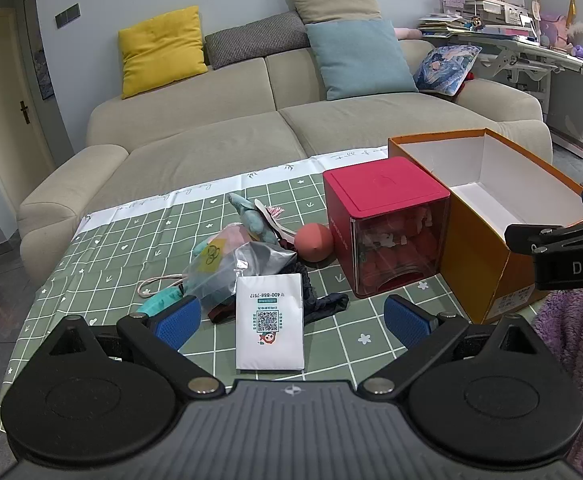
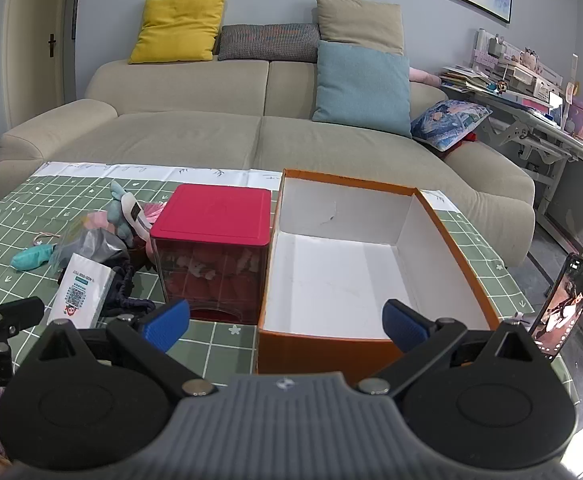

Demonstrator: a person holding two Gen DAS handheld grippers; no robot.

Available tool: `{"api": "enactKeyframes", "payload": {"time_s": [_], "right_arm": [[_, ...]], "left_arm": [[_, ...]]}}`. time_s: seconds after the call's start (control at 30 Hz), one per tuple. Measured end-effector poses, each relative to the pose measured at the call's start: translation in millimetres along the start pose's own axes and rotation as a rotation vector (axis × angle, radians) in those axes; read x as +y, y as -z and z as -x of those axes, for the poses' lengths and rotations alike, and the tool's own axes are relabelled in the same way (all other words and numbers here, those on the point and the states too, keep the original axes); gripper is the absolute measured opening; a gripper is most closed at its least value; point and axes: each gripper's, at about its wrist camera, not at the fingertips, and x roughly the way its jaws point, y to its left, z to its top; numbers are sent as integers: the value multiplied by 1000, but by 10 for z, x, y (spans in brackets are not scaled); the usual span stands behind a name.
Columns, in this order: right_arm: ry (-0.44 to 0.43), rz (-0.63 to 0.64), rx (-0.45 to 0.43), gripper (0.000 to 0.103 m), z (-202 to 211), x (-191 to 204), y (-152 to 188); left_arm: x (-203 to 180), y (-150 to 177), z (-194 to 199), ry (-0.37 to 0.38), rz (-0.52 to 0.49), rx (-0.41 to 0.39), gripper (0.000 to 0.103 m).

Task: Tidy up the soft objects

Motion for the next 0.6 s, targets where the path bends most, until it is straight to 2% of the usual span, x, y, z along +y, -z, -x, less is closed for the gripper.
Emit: {"api": "enactKeyframes", "payload": {"time_s": [0.6], "right_arm": [[2, 0, 3, 101, -6, -10, 15]], "left_arm": [[-44, 15, 2, 6, -5, 0, 103]]}}
